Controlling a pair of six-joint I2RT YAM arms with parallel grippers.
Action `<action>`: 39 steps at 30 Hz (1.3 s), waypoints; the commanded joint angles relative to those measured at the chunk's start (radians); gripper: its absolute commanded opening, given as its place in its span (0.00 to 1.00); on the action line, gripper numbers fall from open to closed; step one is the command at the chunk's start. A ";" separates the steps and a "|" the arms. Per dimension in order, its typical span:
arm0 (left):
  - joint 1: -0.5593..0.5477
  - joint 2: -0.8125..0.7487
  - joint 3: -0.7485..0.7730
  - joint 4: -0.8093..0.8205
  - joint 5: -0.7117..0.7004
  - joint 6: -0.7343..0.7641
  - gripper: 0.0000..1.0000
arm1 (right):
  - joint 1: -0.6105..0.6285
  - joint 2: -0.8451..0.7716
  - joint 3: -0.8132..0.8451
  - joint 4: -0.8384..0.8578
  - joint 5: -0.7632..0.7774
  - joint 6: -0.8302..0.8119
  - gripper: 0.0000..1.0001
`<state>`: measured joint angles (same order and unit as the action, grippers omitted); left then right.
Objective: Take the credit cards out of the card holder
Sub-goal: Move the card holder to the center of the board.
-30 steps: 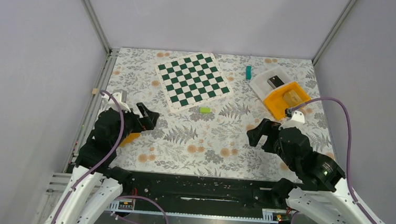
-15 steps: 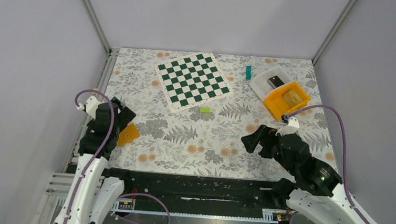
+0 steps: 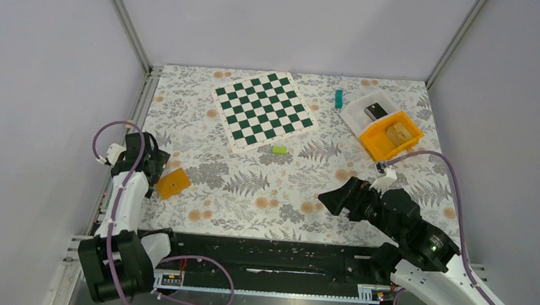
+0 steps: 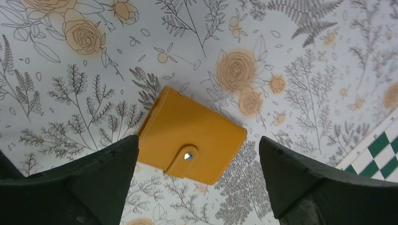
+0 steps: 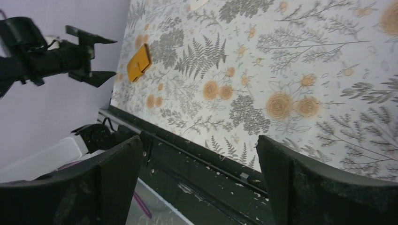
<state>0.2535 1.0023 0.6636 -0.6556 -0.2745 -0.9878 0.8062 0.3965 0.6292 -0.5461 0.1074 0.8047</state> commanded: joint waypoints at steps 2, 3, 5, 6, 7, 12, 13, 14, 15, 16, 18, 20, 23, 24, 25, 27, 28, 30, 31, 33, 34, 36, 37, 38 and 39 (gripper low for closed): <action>0.045 0.112 -0.011 0.105 0.071 0.014 0.98 | 0.008 -0.005 -0.046 0.150 -0.172 0.058 0.96; 0.046 0.124 -0.015 0.112 0.078 0.019 0.98 | 0.008 -0.002 -0.046 0.152 -0.183 0.059 0.96; 0.046 0.142 -0.030 0.121 0.098 0.025 0.96 | 0.008 -0.001 -0.042 0.144 -0.187 0.043 0.96; 0.046 0.148 -0.039 0.124 0.101 0.025 0.95 | 0.008 -0.004 -0.038 0.138 -0.183 0.035 0.96; 0.046 0.152 -0.048 0.133 0.109 0.026 0.95 | 0.008 -0.009 -0.034 0.131 -0.179 0.025 0.95; 0.046 0.197 -0.071 0.195 0.180 0.037 0.90 | 0.008 -0.058 -0.041 0.124 -0.165 0.012 0.95; 0.046 0.211 -0.074 0.207 0.199 0.038 0.89 | 0.008 -0.068 -0.045 0.125 -0.163 0.010 0.95; 0.046 0.220 -0.081 0.224 0.223 0.041 0.88 | 0.008 -0.080 -0.049 0.124 -0.163 0.009 0.95; 0.046 0.225 -0.092 0.245 0.246 0.041 0.86 | 0.008 -0.090 -0.052 0.123 -0.164 0.006 0.95; 0.044 0.229 -0.105 0.269 0.266 0.043 0.84 | 0.008 -0.103 -0.055 0.124 -0.164 0.004 0.95; 0.038 0.235 -0.134 0.318 0.340 0.042 0.81 | 0.009 -0.126 -0.064 0.124 -0.161 0.001 0.95; 0.020 0.240 -0.156 0.351 0.395 0.035 0.79 | 0.008 -0.144 -0.072 0.124 -0.152 0.001 0.95; -0.049 0.244 -0.177 0.368 0.428 0.023 0.77 | 0.008 -0.152 -0.076 0.124 -0.144 0.003 0.95; -0.080 0.244 -0.180 0.368 0.428 0.018 0.77 | 0.008 -0.150 -0.076 0.124 -0.143 0.004 0.95; -0.110 0.243 -0.184 0.368 0.427 0.008 0.77 | 0.008 -0.146 -0.076 0.123 -0.143 0.005 0.95; -0.175 0.240 -0.202 0.381 0.430 -0.022 0.75 | 0.008 -0.134 -0.077 0.124 -0.140 0.009 0.94; -0.207 0.233 -0.211 0.391 0.428 -0.038 0.74 | 0.008 -0.123 -0.077 0.124 -0.139 0.010 0.94; -0.268 0.205 -0.235 0.409 0.417 -0.069 0.72 | 0.008 -0.107 -0.077 0.124 -0.138 0.014 0.94; -0.299 0.192 -0.249 0.415 0.411 -0.089 0.71 | 0.008 -0.100 -0.077 0.124 -0.137 0.015 0.94; -0.346 0.133 -0.272 0.431 0.414 -0.114 0.70 | 0.008 -0.088 -0.077 0.126 -0.134 0.018 0.94; -0.360 0.105 -0.276 0.437 0.415 -0.110 0.70 | 0.008 -0.083 -0.077 0.125 -0.135 0.019 0.94; -0.365 0.050 -0.260 0.436 0.405 -0.074 0.71 | 0.008 -0.077 -0.080 0.132 -0.134 0.020 0.94; -0.365 0.030 -0.238 0.426 0.376 -0.039 0.71 | 0.009 -0.075 -0.082 0.138 -0.136 0.022 0.94; -0.365 0.017 -0.204 0.397 0.328 -0.002 0.72 | 0.008 -0.074 -0.085 0.147 -0.138 0.024 0.93; -0.365 0.014 -0.164 0.358 0.265 0.032 0.73 | 0.008 -0.074 -0.089 0.154 -0.139 0.027 0.93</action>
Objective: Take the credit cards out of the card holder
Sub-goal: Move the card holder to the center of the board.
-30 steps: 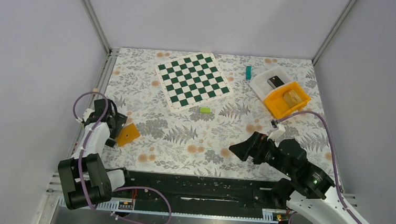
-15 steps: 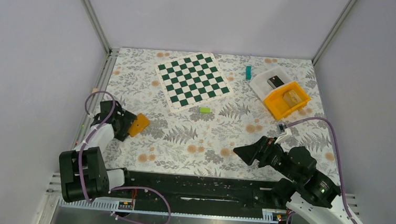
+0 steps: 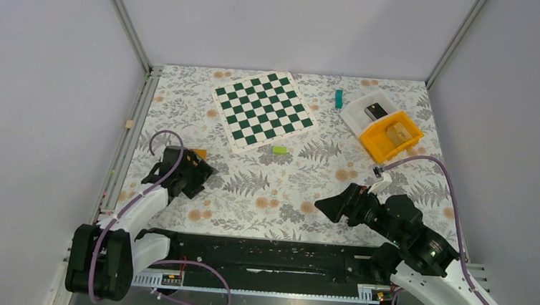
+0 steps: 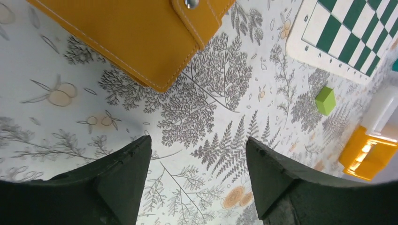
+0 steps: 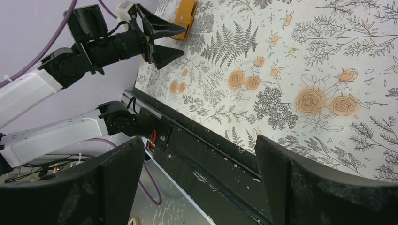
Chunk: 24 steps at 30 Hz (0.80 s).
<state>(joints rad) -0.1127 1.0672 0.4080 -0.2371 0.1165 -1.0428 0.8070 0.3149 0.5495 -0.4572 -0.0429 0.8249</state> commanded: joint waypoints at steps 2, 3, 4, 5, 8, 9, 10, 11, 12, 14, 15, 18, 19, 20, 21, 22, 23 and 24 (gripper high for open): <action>0.006 -0.031 0.189 -0.130 -0.253 0.166 0.77 | 0.008 0.008 -0.015 0.079 0.009 0.016 0.93; 0.010 -0.016 0.225 -0.166 -0.318 0.199 0.80 | 0.008 0.011 -0.016 0.084 0.008 0.020 0.93; 0.019 0.004 0.259 -0.194 -0.374 0.225 0.84 | 0.008 0.014 -0.018 0.088 0.006 0.025 0.93; 0.040 0.020 0.281 -0.209 -0.408 0.244 0.85 | 0.008 0.017 -0.018 0.092 0.003 0.028 0.93; 0.151 0.041 0.272 -0.158 -0.331 0.234 0.86 | 0.008 0.028 -0.024 0.109 -0.006 0.039 0.92; 0.185 0.044 0.259 -0.124 -0.314 0.229 0.85 | 0.008 0.032 -0.027 0.116 -0.010 0.046 0.92; 0.215 0.051 0.253 -0.099 -0.301 0.223 0.85 | 0.008 0.035 -0.028 0.123 -0.014 0.050 0.92; 0.238 0.066 0.256 -0.079 -0.290 0.225 0.85 | 0.008 0.039 -0.029 0.128 -0.020 0.054 0.92; 0.253 0.084 0.263 -0.063 -0.288 0.232 0.85 | 0.008 0.043 -0.029 0.131 -0.025 0.054 0.92; 0.267 0.138 0.289 -0.053 -0.272 0.246 0.85 | 0.008 0.046 -0.028 0.132 -0.030 0.054 0.92; 0.268 0.182 0.305 -0.049 -0.259 0.253 0.85 | 0.008 0.046 -0.029 0.131 -0.030 0.055 0.92; 0.268 0.275 0.344 -0.041 -0.211 0.266 0.84 | 0.008 0.041 -0.033 0.124 -0.028 0.052 0.92; 0.268 0.307 0.351 -0.032 -0.186 0.266 0.80 | 0.008 0.041 -0.033 0.122 -0.027 0.051 0.92; 0.266 0.337 0.353 -0.022 -0.157 0.264 0.75 | 0.006 0.040 -0.033 0.118 -0.027 0.052 0.92; 0.261 0.361 0.354 -0.013 -0.129 0.262 0.73 | 0.007 0.041 -0.033 0.115 -0.028 0.053 0.92; 0.251 0.385 0.356 -0.010 -0.109 0.262 0.72 | 0.008 0.041 -0.032 0.113 -0.028 0.054 0.92; 0.238 0.403 0.356 -0.010 -0.092 0.263 0.71 | 0.008 0.043 -0.031 0.113 -0.030 0.054 0.92; 0.223 0.413 0.354 -0.011 -0.089 0.264 0.70 | 0.008 0.045 -0.028 0.112 -0.030 0.053 0.91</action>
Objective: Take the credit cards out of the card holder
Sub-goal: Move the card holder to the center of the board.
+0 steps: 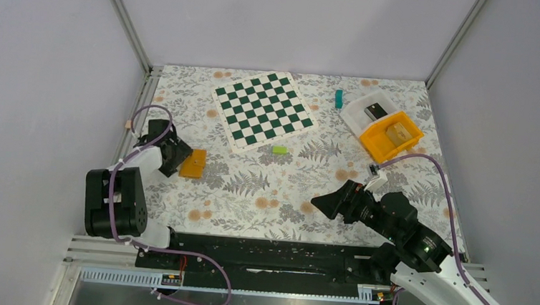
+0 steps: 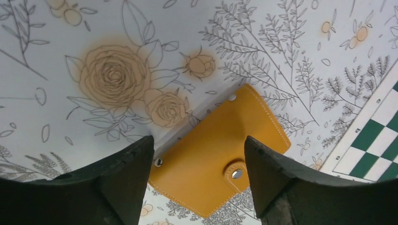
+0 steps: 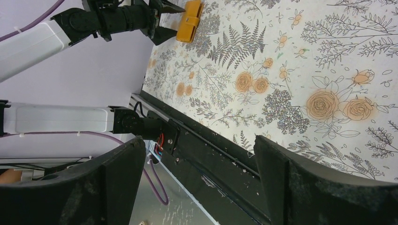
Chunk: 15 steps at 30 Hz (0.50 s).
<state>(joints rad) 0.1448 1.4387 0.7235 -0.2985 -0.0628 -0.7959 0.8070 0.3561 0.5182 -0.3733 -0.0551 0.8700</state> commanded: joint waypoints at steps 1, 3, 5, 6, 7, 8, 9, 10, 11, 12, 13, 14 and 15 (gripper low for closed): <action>-0.050 0.047 0.032 0.052 0.090 0.015 0.69 | 0.008 0.007 0.007 0.023 -0.021 0.006 0.91; -0.089 0.046 0.014 0.058 0.089 0.012 0.67 | 0.008 0.016 0.021 0.006 -0.020 -0.005 0.91; -0.135 0.047 -0.005 0.061 0.098 0.006 0.64 | 0.008 0.026 0.030 -0.010 -0.020 -0.016 0.91; -0.179 0.052 -0.015 0.062 0.109 -0.003 0.59 | 0.008 0.030 0.030 -0.017 -0.025 -0.017 0.91; -0.220 0.051 -0.019 0.054 0.122 0.007 0.55 | 0.008 0.034 0.030 -0.022 -0.031 -0.017 0.91; -0.259 0.047 -0.019 0.030 0.120 0.011 0.51 | 0.008 0.036 0.031 -0.032 -0.036 -0.016 0.91; -0.298 0.041 -0.023 0.006 0.114 0.011 0.49 | 0.008 0.037 0.032 -0.047 -0.038 -0.015 0.91; -0.317 0.024 -0.036 -0.001 0.117 0.009 0.47 | 0.007 0.036 0.035 -0.065 -0.034 -0.013 0.90; -0.327 0.000 -0.055 -0.001 0.126 0.006 0.46 | 0.008 0.033 0.037 -0.081 -0.028 -0.014 0.90; -0.332 -0.023 -0.079 0.003 0.136 -0.001 0.45 | 0.008 0.029 0.038 -0.096 -0.020 -0.013 0.90; -0.337 -0.055 -0.104 0.012 0.148 -0.006 0.43 | 0.008 0.024 0.036 -0.107 -0.008 -0.011 0.90; -0.346 -0.087 -0.130 0.021 0.160 -0.014 0.42 | 0.008 0.020 0.033 -0.117 0.008 -0.008 0.90; -0.356 -0.117 -0.153 0.027 0.171 -0.022 0.41 | 0.008 0.017 0.028 -0.121 0.016 -0.007 0.90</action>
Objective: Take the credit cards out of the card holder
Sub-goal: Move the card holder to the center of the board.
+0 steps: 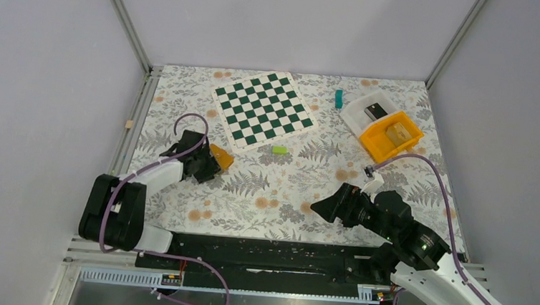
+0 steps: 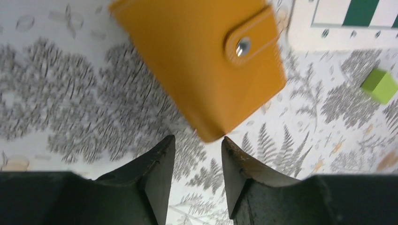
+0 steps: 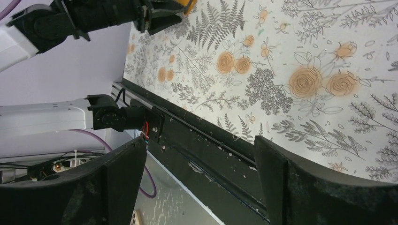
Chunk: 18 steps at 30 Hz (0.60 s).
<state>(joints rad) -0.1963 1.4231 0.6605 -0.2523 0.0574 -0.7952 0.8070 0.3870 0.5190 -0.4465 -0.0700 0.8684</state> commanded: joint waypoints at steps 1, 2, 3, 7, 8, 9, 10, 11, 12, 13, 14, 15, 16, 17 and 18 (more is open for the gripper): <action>-0.030 -0.131 -0.111 -0.015 0.059 -0.029 0.40 | 0.007 -0.015 0.024 -0.048 0.034 -0.003 0.90; -0.046 -0.156 -0.128 -0.015 0.064 -0.033 0.39 | 0.007 -0.013 0.022 -0.047 0.035 -0.001 0.89; -0.057 -0.177 -0.139 -0.021 0.071 -0.033 0.38 | 0.007 -0.009 0.022 -0.049 0.035 0.000 0.89; -0.072 -0.281 -0.148 -0.095 0.039 -0.029 0.35 | 0.008 0.001 0.024 -0.046 0.048 0.008 0.89; -0.071 -0.307 -0.120 -0.126 -0.001 -0.025 0.37 | 0.008 0.000 0.023 -0.044 0.051 0.011 0.89; -0.066 -0.329 -0.091 -0.155 -0.060 -0.019 0.41 | 0.008 -0.002 0.022 -0.039 0.054 0.016 0.89; -0.054 -0.344 -0.055 -0.176 -0.118 -0.009 0.43 | 0.008 -0.003 0.021 -0.035 0.055 0.019 0.89; -0.033 -0.349 -0.024 -0.188 -0.166 -0.003 0.45 | 0.008 -0.005 0.020 -0.033 0.053 0.024 0.88; 0.009 -0.348 0.008 -0.188 -0.185 0.005 0.46 | 0.008 -0.006 0.020 -0.030 0.052 0.028 0.88; 0.058 -0.338 0.034 -0.177 -0.177 0.013 0.46 | 0.008 -0.009 0.020 -0.030 0.051 0.031 0.88; 0.106 -0.322 0.061 -0.158 -0.154 0.017 0.46 | 0.008 -0.011 0.022 -0.032 0.050 0.033 0.88; 0.151 -0.298 0.086 -0.140 -0.132 0.019 0.47 | 0.008 -0.015 0.024 -0.035 0.050 0.038 0.88; 0.186 -0.269 0.112 -0.123 -0.106 0.028 0.48 | 0.008 -0.020 0.026 -0.038 0.050 0.042 0.88; 0.214 -0.229 0.146 -0.110 -0.083 0.045 0.49 | 0.007 -0.026 0.028 -0.040 0.053 0.044 0.88; 0.232 -0.182 0.183 -0.113 -0.067 0.058 0.50 | 0.008 -0.032 0.031 -0.041 0.059 0.046 0.88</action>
<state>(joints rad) -0.0494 1.1358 0.7246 -0.4164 -0.0231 -0.7895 0.8070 0.3779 0.5190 -0.4896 -0.0422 0.8913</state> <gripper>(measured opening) 0.487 0.879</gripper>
